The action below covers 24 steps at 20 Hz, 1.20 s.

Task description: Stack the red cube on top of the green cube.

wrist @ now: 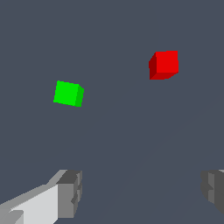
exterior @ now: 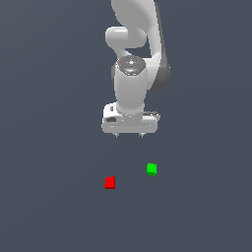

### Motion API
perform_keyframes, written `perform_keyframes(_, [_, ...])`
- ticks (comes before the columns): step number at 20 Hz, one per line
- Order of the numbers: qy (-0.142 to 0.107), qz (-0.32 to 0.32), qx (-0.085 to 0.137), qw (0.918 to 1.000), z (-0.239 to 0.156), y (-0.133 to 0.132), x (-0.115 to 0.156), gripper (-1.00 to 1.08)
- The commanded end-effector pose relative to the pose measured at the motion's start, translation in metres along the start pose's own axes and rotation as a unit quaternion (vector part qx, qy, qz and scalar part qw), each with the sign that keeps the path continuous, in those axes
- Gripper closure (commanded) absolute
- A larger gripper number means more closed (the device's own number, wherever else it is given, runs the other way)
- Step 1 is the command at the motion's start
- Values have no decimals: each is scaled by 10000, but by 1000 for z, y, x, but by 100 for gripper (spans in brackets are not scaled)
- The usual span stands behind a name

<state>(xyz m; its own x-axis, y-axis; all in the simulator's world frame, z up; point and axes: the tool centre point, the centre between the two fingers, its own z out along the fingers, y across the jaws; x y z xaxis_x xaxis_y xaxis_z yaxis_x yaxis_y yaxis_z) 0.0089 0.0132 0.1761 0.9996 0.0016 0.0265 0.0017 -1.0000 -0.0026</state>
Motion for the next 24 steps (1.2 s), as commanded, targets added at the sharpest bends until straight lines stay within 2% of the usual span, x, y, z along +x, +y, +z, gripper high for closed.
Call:
perform_keyframes(1, [0,0,0,10000,0,0,0,-92])
perform_keyframes(11, [-15,-23,-2,10000,13,10,16,-92])
perform_keyframes(24, [-69,-101,-7,9999,58,44,71,-92])
